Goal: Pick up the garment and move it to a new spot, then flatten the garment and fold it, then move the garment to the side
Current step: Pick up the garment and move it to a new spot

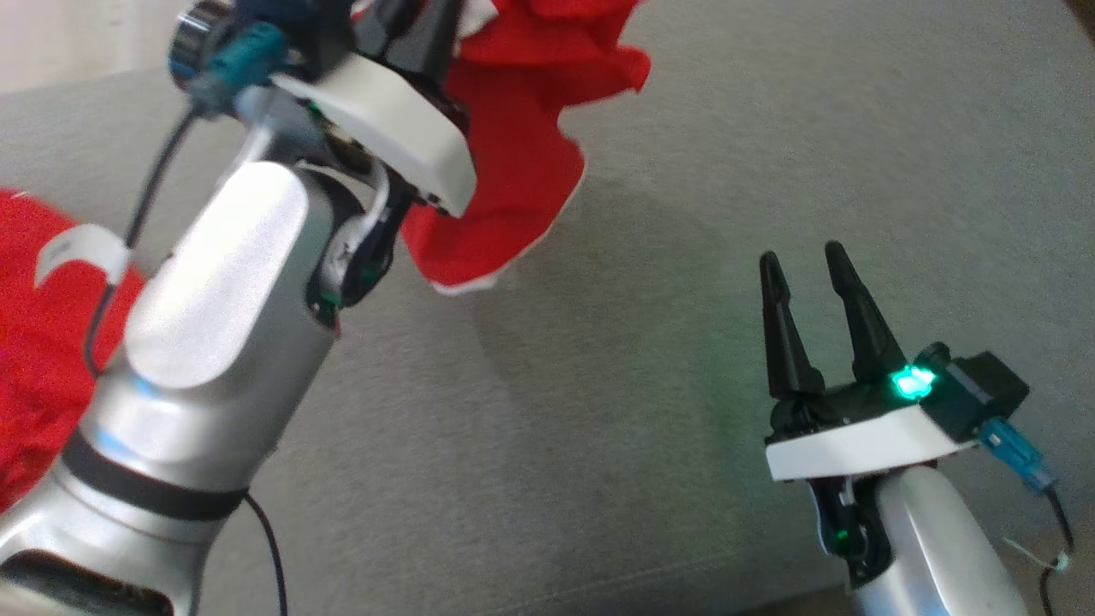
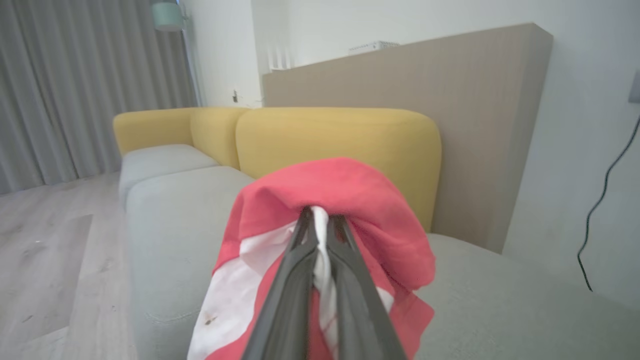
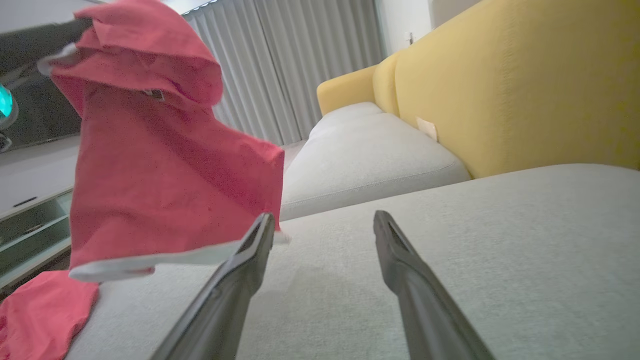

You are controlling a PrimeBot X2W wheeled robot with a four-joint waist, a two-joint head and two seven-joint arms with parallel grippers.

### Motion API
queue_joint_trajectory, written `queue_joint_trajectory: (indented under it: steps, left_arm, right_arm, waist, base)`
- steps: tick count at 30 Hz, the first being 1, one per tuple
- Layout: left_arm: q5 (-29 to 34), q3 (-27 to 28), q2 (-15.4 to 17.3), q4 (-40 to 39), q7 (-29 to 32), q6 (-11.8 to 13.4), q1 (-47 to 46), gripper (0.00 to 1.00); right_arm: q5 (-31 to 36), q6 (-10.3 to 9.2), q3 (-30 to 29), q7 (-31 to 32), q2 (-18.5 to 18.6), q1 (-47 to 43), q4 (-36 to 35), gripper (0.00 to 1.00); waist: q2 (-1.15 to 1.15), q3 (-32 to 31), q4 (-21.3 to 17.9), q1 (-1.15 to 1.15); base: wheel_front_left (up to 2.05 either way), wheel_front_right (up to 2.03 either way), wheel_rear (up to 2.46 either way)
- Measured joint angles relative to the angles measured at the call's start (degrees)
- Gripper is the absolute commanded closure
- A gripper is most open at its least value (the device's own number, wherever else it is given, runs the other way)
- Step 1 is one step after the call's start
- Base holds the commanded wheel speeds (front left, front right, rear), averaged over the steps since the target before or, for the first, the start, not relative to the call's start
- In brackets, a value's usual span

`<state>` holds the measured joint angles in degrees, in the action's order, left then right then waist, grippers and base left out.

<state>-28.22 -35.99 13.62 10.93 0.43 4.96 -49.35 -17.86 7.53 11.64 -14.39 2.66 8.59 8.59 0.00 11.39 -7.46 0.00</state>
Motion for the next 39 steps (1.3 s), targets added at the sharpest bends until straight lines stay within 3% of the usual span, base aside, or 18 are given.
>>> queue_joint_trajectory:
  steps: [5, 12, 13, 14, 19, 26, 33, 39]
  left_arm:
    - [1.2, -1.6, -1.2, 5.7, -0.1, 0.1, -0.1, 1.00]
    - [2.5, -3.1, -2.3, 20.2, -3.8, -1.5, -1.3, 1.00]
    - [3.2, -3.7, -2.5, 22.5, -4.4, -1.5, -1.9, 0.76]
    - [3.9, -4.0, -2.7, 24.7, -5.2, -1.5, -2.6, 0.01]
    - [4.5, -3.6, -3.3, 32.1, -9.9, -1.1, -4.8, 0.00]
    - [3.3, -1.8, -3.9, 33.5, -14.0, -2.0, -5.3, 0.00]
    - [3.2, 0.0, -2.7, 27.2, -14.7, -1.7, -2.4, 0.00]
    - [4.2, 2.1, -0.2, 17.2, -14.7, 0.6, 8.5, 0.00]
  right_arm:
    - [-1.9, 0.00, 2.9, 0.0, 0.0, 2.0, -0.8, 0.00]
    - [-3.9, 0.00, 6.0, 0.0, 0.0, 3.4, -1.5, 0.00]
    - [-4.0, 0.00, 6.0, 0.0, 0.0, 3.5, -1.5, 0.00]
    - [-4.2, 0.00, 6.0, 0.0, 0.0, 3.6, -1.7, 0.00]
    - [-4.2, 0.00, 5.6, -0.1, 0.0, 3.7, -1.7, 0.00]
    - [-2.1, 0.00, 3.0, -0.1, 0.0, 3.5, -1.1, 0.00]
    - [0.2, 0.00, 0.4, -0.1, 0.0, 1.4, -0.2, 0.00]
    - [1.5, 0.00, -1.2, -0.1, 0.0, -0.9, 1.2, 0.00]
  waist:
    - [0.00, 1.8, -5.5, 0.00]
    - [0.00, 4.8, -12.6, 0.00]
    - [0.00, 5.3, -13.2, 0.00]
    - [0.00, 5.7, -13.8, 0.00]
    - [0.00, 6.9, -14.0, 0.00]
    - [0.00, 5.4, -9.1, 0.00]
    - [0.00, 2.2, -2.4, 0.00]
    - [0.00, -1.2, 3.8, 0.00]
  base:
    - [0.00, 0.00, 0.00]
    - [0.00, 0.00, 0.00]
    - [0.00, 0.00, 0.00]
    - [0.00, 0.00, 0.00]
    - [0.00, 0.00, 0.00]
    - [0.00, 0.00, 0.00]
    - [0.00, 0.00, 0.00]
    - [0.00, 0.00, 0.00]
